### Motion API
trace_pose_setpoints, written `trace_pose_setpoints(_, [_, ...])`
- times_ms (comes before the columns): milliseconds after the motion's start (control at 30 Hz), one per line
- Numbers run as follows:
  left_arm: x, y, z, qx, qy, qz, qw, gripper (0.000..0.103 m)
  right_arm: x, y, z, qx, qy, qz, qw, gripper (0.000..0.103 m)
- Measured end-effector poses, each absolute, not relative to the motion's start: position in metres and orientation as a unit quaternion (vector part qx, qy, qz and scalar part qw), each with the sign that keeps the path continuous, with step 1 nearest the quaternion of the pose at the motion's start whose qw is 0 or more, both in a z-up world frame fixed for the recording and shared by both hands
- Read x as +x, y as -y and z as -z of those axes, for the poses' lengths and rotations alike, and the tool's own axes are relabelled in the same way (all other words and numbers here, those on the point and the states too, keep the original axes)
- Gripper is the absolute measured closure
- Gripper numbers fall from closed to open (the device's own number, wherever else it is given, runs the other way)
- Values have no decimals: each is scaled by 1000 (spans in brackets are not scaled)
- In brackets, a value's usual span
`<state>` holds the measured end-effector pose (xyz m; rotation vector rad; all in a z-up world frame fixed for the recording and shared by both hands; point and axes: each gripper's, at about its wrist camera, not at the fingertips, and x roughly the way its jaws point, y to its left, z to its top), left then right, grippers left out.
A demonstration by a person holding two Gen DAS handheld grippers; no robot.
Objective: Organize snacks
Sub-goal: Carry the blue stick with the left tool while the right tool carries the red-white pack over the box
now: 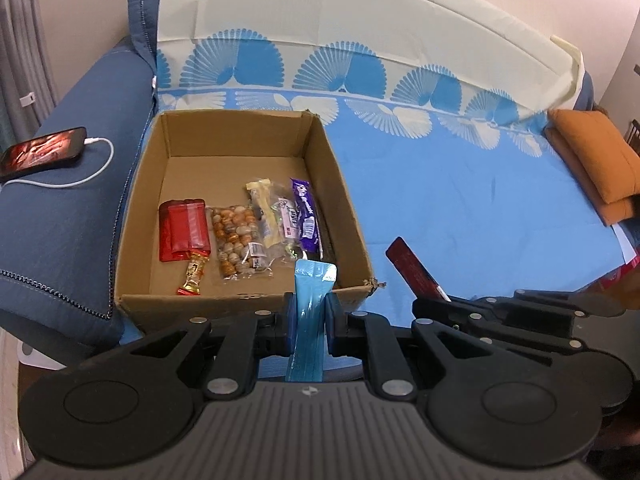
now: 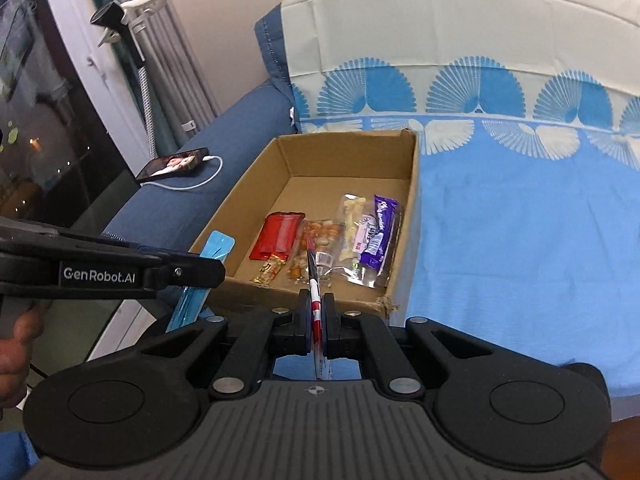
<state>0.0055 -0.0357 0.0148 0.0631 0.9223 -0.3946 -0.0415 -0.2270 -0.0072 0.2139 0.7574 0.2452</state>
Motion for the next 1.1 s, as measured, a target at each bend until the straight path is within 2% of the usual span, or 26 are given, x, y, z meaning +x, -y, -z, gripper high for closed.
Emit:
trace_pose_setpoints(367, [27, 25, -15, 19, -438, 182, 880, 87, -28, 220, 11, 78, -376, -105, 917, 98])
trace_pose_setpoints(700, [93, 17, -27, 10, -411, 148, 900, 87, 24, 211, 14, 76, -377, -105, 917, 98])
trace_pose_setpoints(1100, [189, 26, 15, 33, -447, 111, 887, 87, 113, 206, 45, 96, -398, -94, 907, 98])
